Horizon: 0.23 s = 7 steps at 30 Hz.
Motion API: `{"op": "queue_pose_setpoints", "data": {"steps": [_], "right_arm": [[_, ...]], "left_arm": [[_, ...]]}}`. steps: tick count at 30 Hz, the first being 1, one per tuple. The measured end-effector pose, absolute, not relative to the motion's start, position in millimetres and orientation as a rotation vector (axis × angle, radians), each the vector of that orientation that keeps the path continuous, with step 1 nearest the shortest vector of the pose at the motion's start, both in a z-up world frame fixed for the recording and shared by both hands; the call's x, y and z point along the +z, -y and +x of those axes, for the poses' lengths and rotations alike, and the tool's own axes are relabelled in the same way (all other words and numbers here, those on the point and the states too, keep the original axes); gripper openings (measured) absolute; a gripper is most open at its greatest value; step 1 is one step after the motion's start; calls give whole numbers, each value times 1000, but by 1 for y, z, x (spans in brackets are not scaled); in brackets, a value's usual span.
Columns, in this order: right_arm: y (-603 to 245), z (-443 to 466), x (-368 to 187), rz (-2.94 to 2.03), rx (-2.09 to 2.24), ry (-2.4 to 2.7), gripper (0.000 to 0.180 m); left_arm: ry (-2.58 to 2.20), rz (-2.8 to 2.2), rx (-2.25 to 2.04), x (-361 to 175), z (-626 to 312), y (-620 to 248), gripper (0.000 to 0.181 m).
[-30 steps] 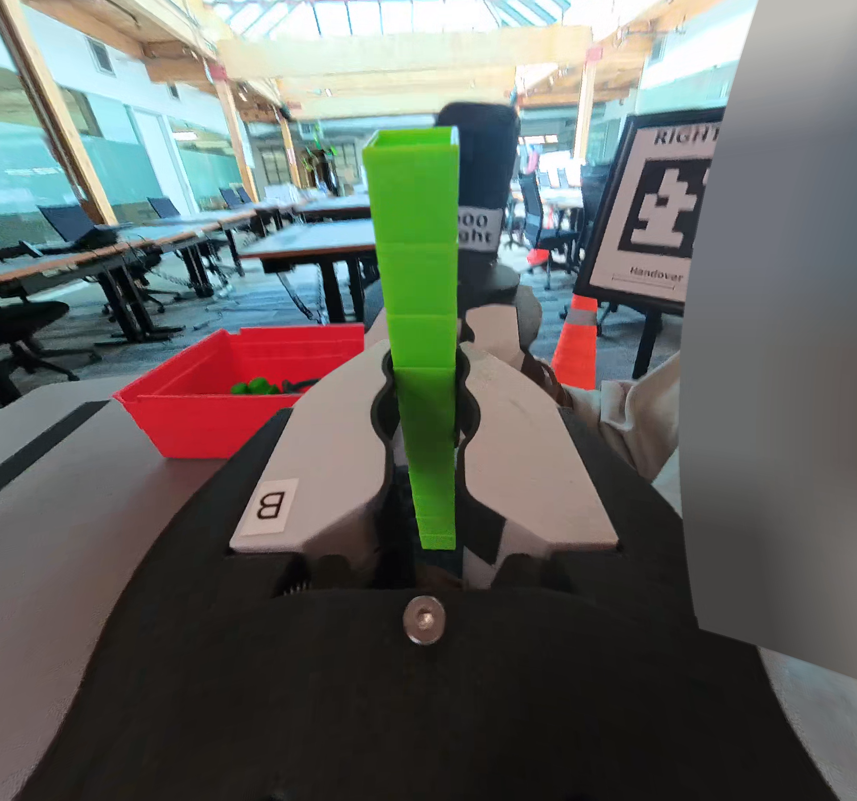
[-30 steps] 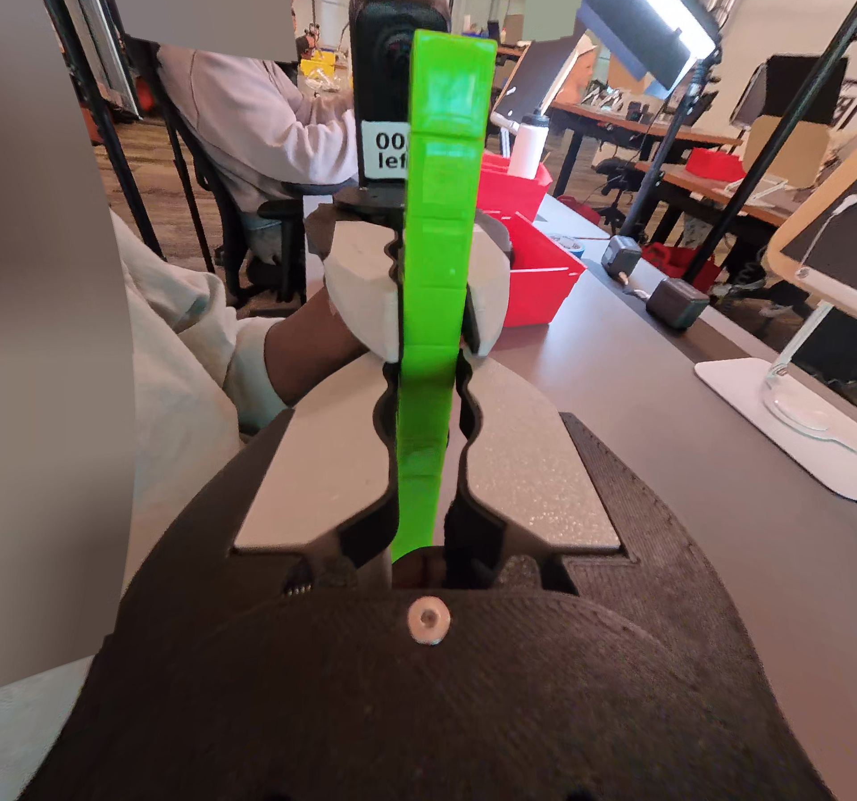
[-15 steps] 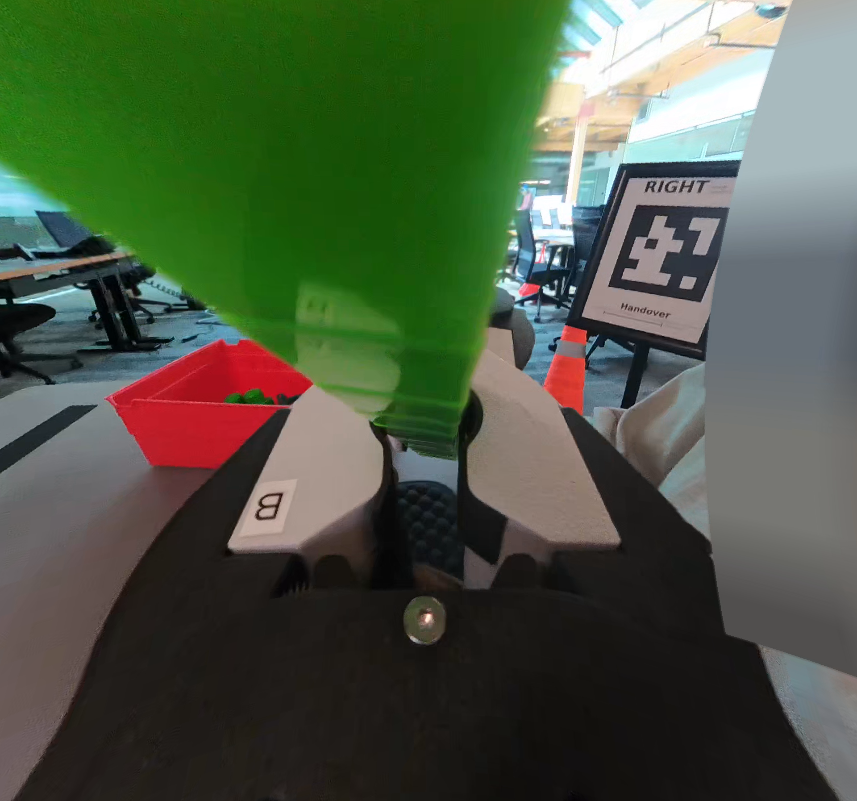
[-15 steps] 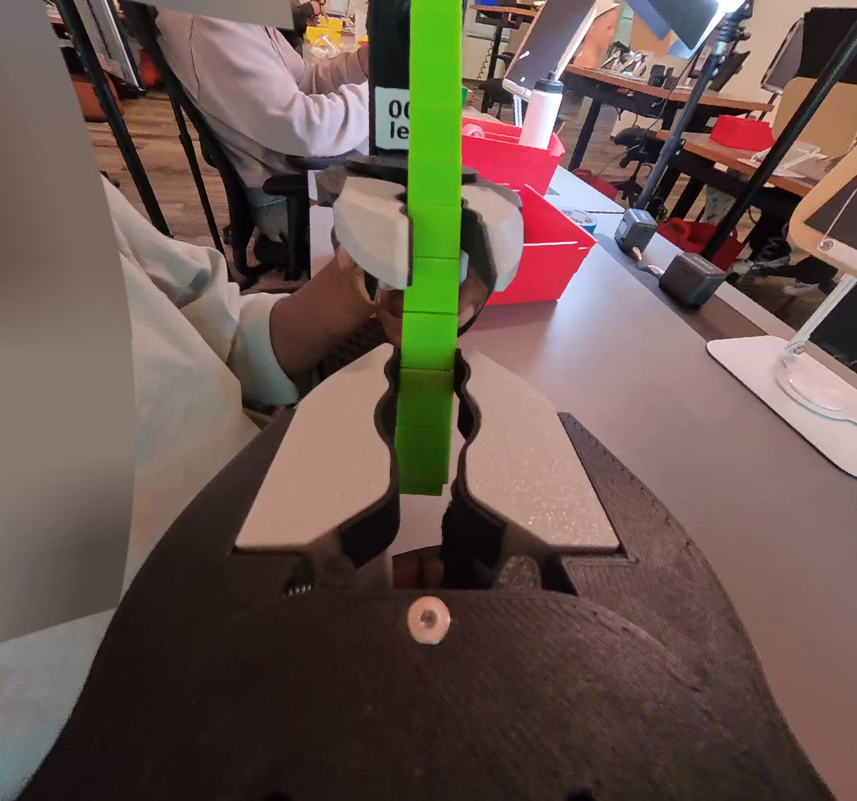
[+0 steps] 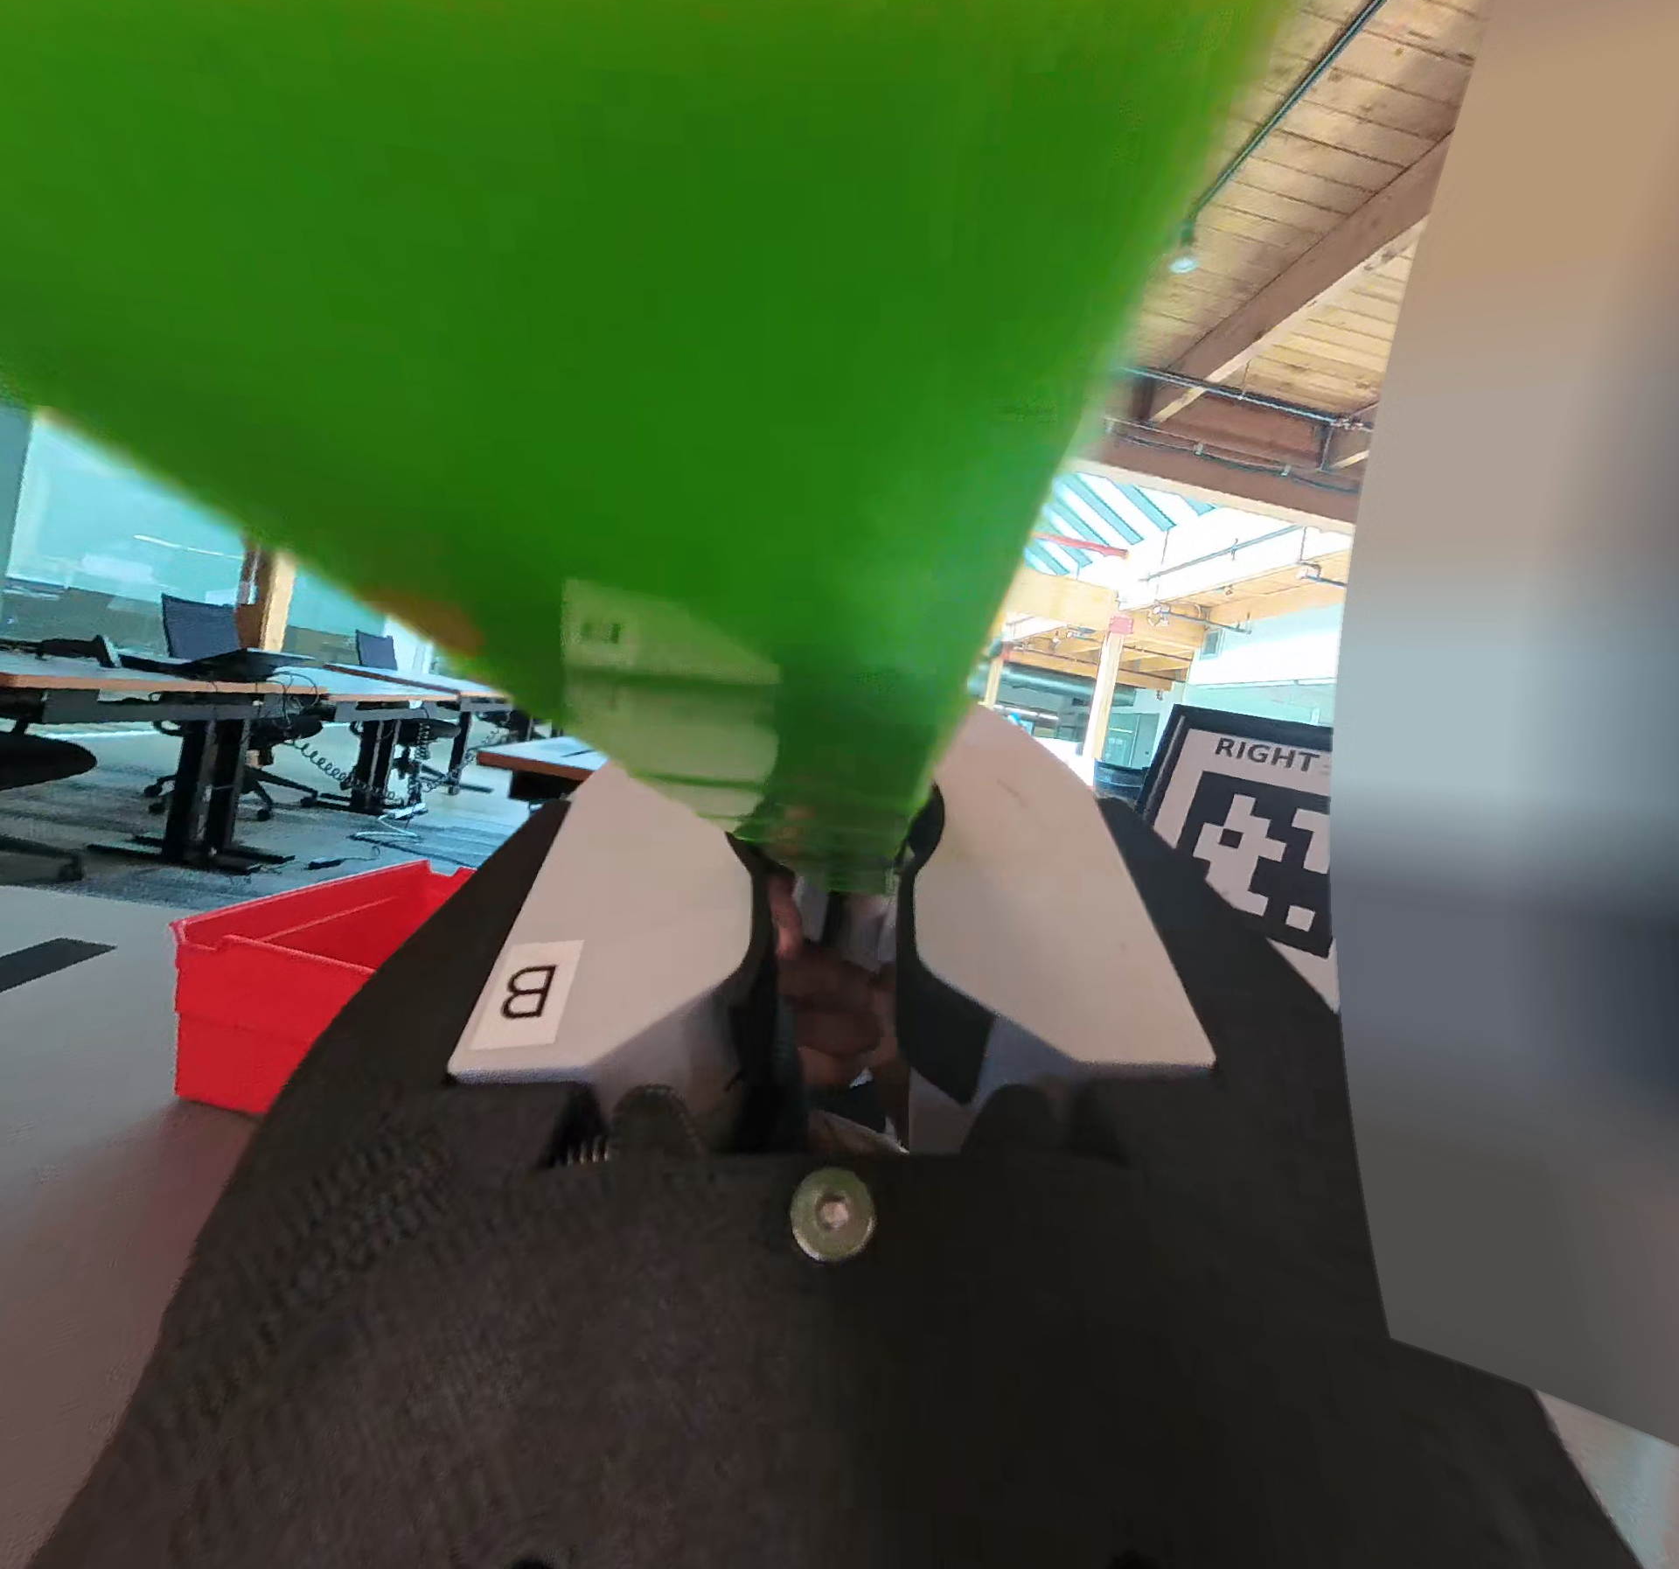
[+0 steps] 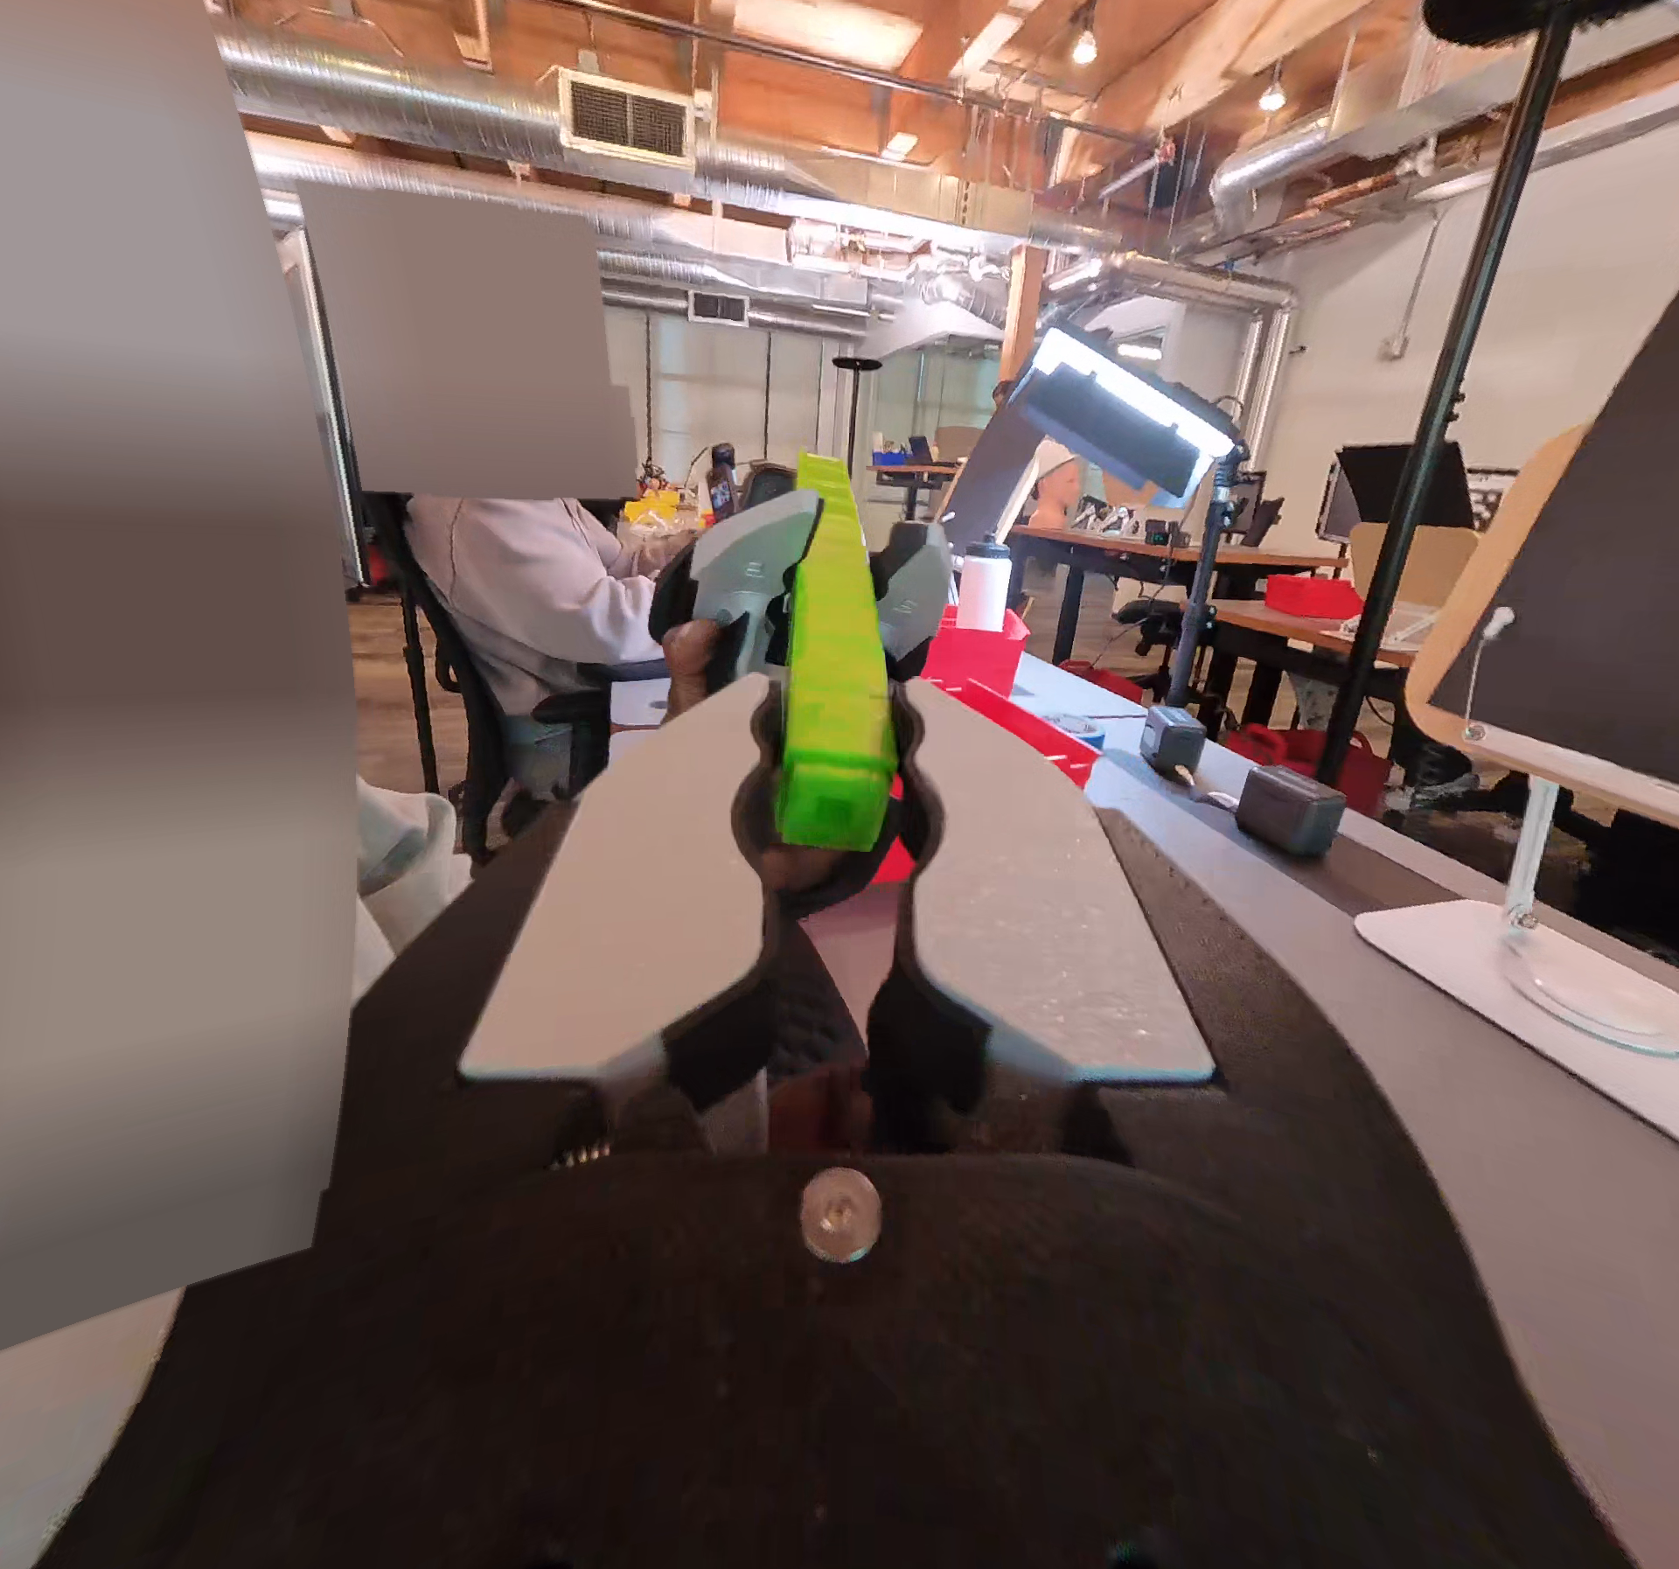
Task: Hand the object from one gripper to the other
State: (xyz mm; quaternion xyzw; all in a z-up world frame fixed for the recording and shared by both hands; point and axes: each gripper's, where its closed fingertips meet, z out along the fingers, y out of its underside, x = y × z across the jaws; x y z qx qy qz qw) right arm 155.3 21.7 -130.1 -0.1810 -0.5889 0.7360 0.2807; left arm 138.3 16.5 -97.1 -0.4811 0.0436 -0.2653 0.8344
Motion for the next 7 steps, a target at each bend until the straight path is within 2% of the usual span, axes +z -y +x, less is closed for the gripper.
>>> {"op": "queue_pose_setpoints", "data": {"steps": [1,7], "right_arm": [[-23,156,-130,-508,1979,1589,22],[-37,165,-120,-558,2102,1582,22]], "left_arm": [[-103,-1033,-565,-98,139,-17,24],[-249,-1244,-525,-122,153,-23,23]]}}
